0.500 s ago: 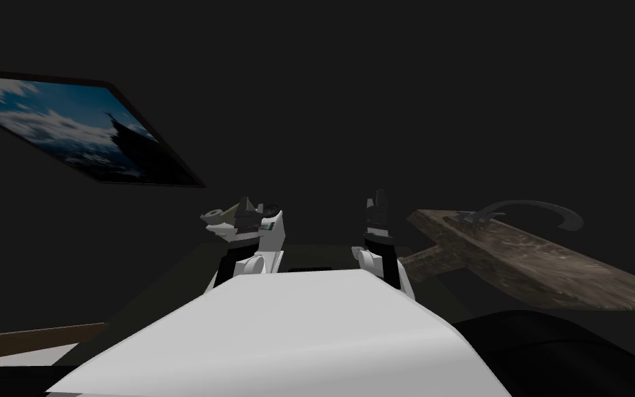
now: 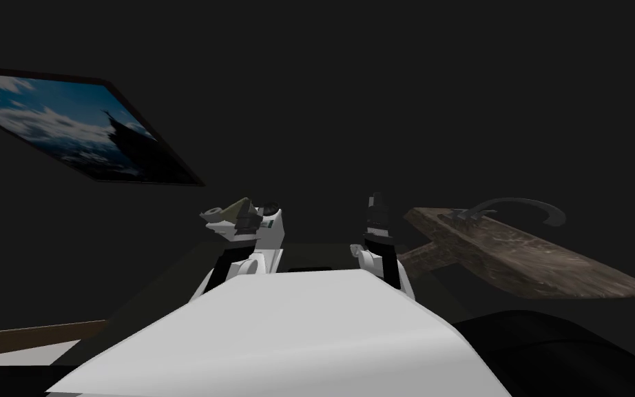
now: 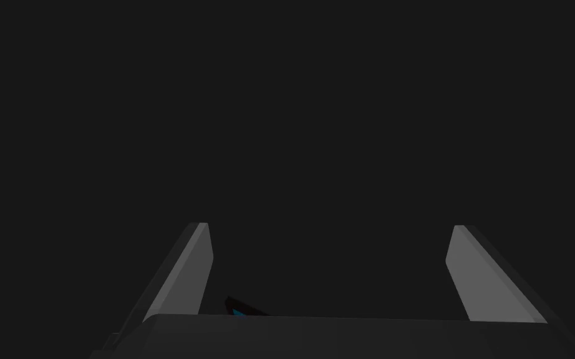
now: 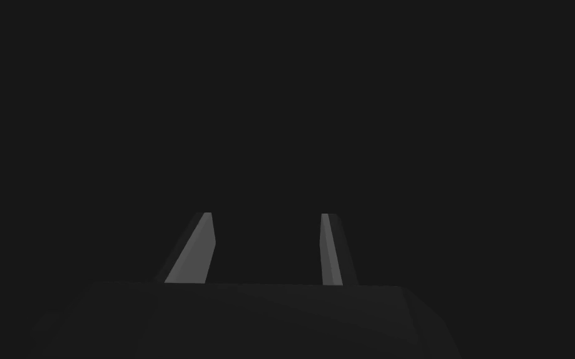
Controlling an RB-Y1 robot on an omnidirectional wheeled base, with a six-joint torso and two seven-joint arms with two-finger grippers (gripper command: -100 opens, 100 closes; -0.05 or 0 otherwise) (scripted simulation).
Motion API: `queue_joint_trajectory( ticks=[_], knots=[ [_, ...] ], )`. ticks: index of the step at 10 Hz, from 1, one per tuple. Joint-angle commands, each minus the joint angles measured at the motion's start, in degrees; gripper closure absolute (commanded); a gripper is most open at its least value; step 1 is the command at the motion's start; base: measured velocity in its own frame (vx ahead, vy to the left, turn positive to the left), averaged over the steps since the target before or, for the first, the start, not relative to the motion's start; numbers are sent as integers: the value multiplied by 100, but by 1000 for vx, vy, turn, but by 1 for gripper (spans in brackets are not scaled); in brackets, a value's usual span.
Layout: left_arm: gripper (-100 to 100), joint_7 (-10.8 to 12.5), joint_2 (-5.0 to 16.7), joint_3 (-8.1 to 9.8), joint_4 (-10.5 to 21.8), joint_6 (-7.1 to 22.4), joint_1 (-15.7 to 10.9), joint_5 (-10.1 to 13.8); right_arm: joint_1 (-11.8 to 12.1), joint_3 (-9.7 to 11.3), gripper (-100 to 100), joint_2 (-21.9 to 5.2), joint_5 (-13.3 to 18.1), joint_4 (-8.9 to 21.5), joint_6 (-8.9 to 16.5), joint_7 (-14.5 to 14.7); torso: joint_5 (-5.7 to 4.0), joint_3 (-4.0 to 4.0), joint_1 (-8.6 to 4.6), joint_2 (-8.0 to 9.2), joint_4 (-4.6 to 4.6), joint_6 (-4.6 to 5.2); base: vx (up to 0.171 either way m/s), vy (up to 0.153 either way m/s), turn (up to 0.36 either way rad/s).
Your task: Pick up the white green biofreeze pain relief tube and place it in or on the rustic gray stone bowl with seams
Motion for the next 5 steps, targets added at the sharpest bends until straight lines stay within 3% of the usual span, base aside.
queue_joint_trajectory(
  ticks=[1,5],
  knots=[
    [-100,17,120,63,40,223,56,-6,0,0,0,0,0,0,0,0,0,0,0,0,0,0,-80,-33,-26],
    [-100,82,295,271,221,788,149,-2,0,0,0,0,0,0,0,0,0,4,-1,6,2,0,-84,-31,-28]
  ],
)
